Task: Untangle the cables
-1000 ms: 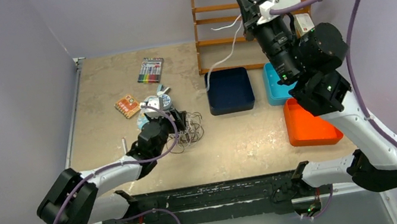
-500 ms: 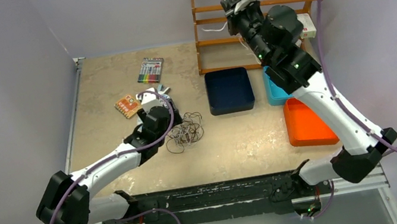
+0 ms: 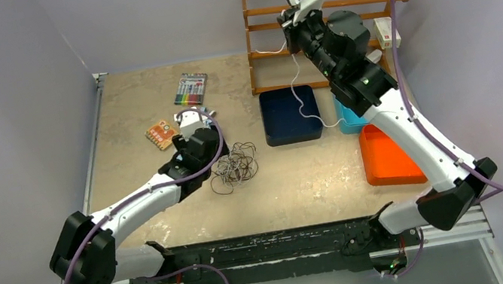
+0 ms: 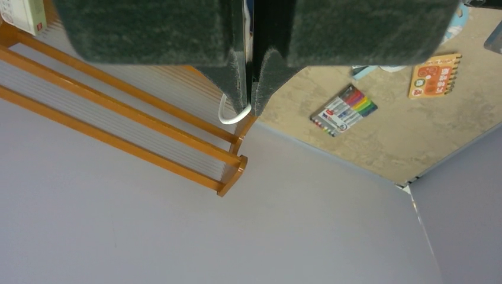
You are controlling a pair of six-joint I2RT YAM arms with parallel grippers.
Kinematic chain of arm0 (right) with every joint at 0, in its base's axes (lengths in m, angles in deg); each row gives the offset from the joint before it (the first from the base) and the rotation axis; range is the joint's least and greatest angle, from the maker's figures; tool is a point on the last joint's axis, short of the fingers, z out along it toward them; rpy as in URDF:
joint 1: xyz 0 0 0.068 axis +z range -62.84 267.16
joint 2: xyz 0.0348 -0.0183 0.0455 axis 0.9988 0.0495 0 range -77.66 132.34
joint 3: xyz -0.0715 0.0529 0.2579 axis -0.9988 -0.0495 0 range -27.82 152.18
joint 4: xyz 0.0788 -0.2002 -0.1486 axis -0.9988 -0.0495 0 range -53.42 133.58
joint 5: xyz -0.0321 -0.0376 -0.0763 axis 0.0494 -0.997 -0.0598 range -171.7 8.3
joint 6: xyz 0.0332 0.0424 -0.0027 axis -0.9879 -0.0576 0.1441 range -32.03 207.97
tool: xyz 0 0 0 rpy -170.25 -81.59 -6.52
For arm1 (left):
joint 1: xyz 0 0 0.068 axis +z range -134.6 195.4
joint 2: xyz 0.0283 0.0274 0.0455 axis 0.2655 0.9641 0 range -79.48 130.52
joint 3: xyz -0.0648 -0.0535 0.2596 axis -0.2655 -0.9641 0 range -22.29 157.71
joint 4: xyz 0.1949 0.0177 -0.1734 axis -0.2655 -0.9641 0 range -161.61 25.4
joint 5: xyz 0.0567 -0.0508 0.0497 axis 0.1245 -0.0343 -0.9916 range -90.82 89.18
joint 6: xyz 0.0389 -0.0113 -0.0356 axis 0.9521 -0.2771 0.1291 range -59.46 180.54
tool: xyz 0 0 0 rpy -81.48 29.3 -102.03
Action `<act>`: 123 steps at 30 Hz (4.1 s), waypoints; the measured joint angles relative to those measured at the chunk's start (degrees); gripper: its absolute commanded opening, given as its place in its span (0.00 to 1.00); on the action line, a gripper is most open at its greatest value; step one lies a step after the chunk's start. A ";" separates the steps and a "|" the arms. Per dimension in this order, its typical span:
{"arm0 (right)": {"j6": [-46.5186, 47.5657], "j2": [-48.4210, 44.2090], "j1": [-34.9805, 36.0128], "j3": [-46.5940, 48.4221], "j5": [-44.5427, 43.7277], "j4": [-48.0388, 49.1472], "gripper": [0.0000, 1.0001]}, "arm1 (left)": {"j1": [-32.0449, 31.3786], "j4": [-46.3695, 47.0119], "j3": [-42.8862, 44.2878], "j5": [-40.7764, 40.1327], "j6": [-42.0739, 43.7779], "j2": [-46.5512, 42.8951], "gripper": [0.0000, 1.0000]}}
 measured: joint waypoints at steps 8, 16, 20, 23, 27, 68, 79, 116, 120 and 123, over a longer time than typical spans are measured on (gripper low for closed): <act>-0.42 -0.35 0.00 1.16 2.12 0.00 0.00 | 0.11 -1.81 2.25 -1.92 1.14 -0.13 0.78; 0.61 0.02 0.00 9.90 4.02 0.04 0.00 | 0.26 -2.84 2.67 -1.92 1.92 -0.28 0.78; 1.64 0.17 0.00 12.44 4.04 0.50 0.00 | 0.26 -2.99 2.67 -1.90 2.01 -0.31 0.78; 2.34 0.87 0.00 13.42 4.02 0.59 0.00 | 0.26 -3.13 2.67 -1.90 2.34 -0.31 0.78; 2.93 2.01 0.00 13.44 4.02 0.50 0.00 | 0.26 -3.15 2.67 -1.86 2.43 -0.31 0.78; -12.66 1.84 -5.73 -23.26 -3.67 -0.70 0.01 | 0.24 -6.08 6.56 1.22 3.08 -0.31 0.76; -12.96 13.09 -7.32 -23.93 4.81 2.08 0.02 | 0.39 -7.96 10.27 1.92 4.24 0.55 0.77; 0.92 15.54 -7.34 -25.20 21.90 0.70 0.50 | 1.44 -6.73 12.94 12.46 4.50 7.32 0.74; 3.61 18.73 -7.30 -23.30 24.04 -4.37 0.52 | 1.44 -6.67 12.96 12.70 4.57 7.32 0.74; 4.92 19.96 -6.88 -23.26 25.49 -7.26 0.53 | 1.51 -6.80 12.96 12.66 5.01 7.32 0.74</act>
